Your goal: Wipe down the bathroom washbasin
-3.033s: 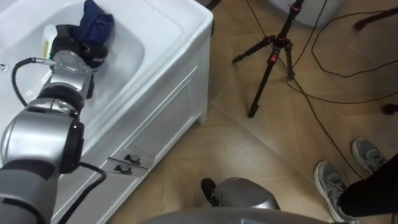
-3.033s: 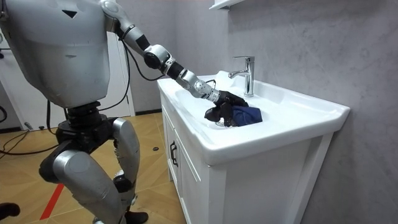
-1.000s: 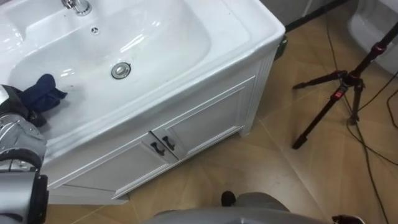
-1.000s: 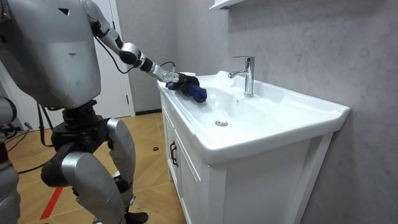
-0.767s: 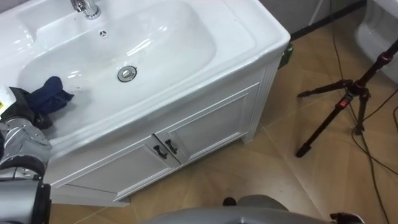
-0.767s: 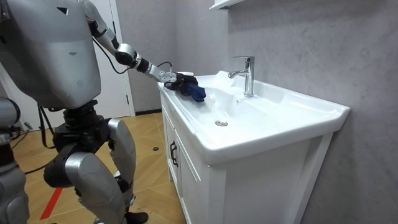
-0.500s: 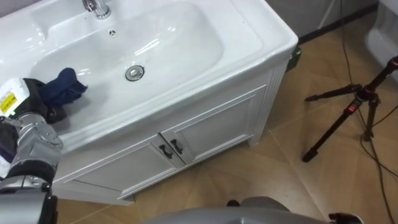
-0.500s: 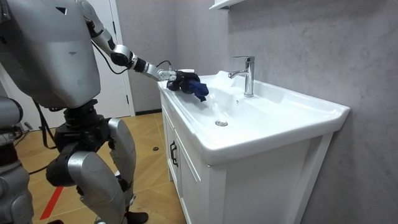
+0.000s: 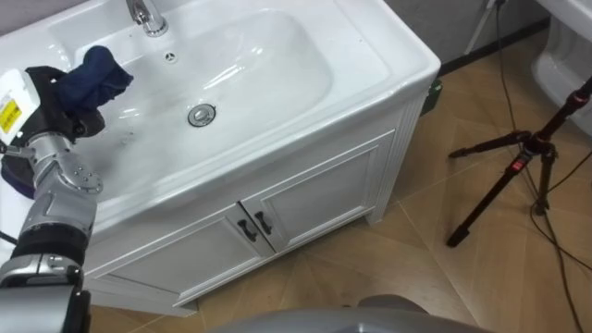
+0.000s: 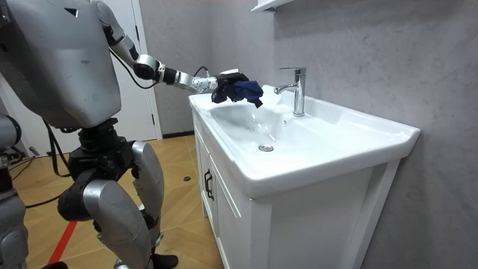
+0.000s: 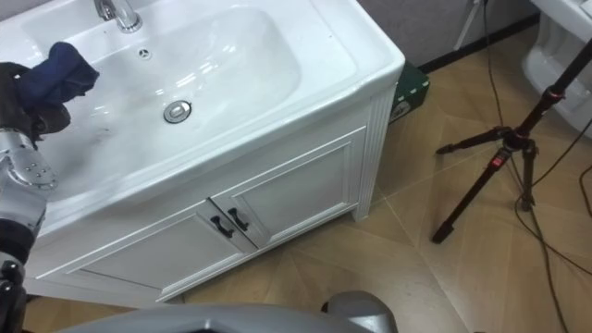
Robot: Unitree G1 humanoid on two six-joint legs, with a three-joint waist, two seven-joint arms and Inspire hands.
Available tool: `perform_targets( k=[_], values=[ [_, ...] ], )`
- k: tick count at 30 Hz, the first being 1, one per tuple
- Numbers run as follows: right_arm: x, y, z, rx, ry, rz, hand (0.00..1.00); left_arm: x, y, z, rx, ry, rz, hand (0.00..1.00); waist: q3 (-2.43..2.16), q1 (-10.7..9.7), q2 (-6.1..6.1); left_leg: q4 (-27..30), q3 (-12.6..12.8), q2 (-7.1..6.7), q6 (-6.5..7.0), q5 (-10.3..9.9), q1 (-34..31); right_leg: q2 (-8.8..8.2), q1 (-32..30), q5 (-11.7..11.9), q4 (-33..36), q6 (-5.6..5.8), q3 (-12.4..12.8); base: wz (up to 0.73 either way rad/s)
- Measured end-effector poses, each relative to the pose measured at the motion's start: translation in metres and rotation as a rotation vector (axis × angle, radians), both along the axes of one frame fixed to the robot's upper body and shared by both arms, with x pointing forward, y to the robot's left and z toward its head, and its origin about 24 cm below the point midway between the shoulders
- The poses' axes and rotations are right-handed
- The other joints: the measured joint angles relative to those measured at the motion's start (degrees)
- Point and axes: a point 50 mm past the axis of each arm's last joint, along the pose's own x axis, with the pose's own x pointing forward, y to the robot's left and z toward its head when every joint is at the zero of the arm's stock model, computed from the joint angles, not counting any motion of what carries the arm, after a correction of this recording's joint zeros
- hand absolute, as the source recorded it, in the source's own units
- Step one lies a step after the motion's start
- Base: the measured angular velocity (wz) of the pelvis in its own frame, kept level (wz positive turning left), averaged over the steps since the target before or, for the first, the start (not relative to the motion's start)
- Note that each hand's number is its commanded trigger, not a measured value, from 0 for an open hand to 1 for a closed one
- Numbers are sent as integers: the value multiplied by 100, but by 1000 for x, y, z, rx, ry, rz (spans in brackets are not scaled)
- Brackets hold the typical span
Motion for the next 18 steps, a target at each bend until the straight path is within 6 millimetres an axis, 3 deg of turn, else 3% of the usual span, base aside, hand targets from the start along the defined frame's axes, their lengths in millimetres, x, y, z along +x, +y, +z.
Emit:
perform_targets(
  k=[8, 18],
  values=[
    [-2, 5, -2, 1, 1, -9, 0, -10, 10, 9, 25, -116, 71, 100, 2, 35, -37, -15, -60, -1, 11, -10, 87, 1, 116, -1, -23, 4, -16, 1],
    [-4, 5, -2, -3, -2, -23, 0, -38, 33, 3, 23, -108, 202, 100, -47, 350, 47, -65, -153, -21, 19, -92, 89, -1, 139, 19, -22, -9, -47, 2]
  ],
)
